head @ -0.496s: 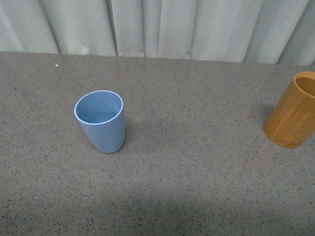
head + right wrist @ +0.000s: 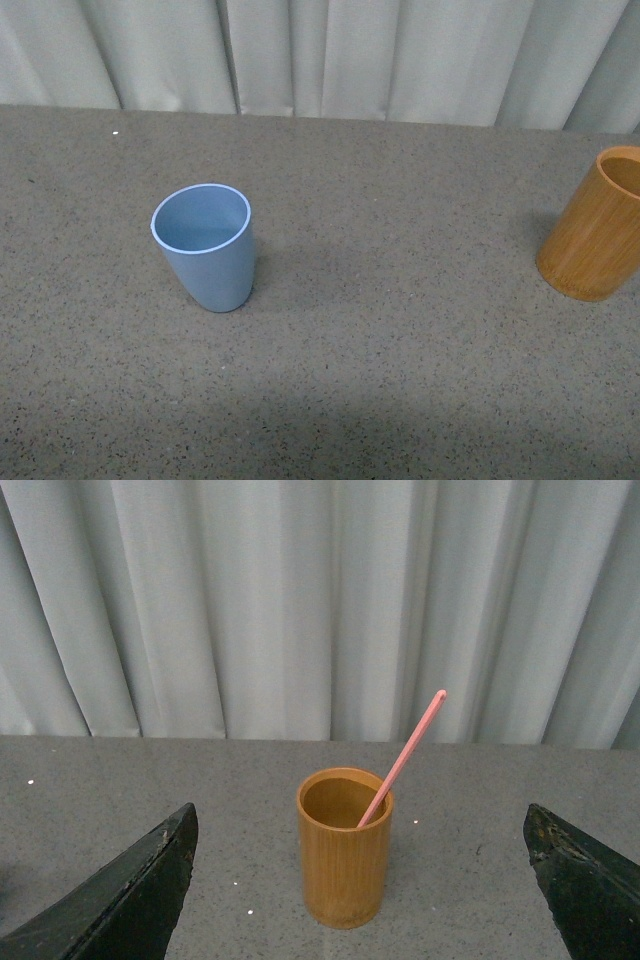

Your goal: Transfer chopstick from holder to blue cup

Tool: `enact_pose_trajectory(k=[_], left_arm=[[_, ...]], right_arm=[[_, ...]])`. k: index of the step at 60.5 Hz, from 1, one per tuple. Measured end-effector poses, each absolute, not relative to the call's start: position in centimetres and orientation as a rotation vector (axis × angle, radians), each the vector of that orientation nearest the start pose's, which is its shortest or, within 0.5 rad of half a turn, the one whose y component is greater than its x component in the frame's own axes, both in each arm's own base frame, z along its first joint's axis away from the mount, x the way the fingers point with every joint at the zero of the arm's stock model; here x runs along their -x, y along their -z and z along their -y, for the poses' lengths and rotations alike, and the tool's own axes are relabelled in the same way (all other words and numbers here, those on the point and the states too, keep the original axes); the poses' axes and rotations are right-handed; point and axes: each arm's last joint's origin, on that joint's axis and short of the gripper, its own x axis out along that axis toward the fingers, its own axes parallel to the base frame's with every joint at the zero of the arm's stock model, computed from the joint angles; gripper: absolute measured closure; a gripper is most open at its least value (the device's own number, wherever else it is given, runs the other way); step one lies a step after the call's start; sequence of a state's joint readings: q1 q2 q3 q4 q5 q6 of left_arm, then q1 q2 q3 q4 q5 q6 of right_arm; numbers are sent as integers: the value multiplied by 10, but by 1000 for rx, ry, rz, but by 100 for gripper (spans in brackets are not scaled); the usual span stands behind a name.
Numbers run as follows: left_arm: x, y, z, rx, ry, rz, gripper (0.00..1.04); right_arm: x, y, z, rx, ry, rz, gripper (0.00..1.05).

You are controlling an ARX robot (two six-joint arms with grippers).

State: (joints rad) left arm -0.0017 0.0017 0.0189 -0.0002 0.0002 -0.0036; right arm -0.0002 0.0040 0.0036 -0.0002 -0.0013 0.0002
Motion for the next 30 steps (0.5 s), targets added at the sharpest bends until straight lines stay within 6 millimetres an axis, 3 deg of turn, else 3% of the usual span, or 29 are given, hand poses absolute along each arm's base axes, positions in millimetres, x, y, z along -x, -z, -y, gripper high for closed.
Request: enact_pose_trajectory(k=[30], left_arm=[[-97, -170, 0, 4, 2, 17, 7]], right_arm=[[-98, -164, 0, 0, -1, 0, 10]])
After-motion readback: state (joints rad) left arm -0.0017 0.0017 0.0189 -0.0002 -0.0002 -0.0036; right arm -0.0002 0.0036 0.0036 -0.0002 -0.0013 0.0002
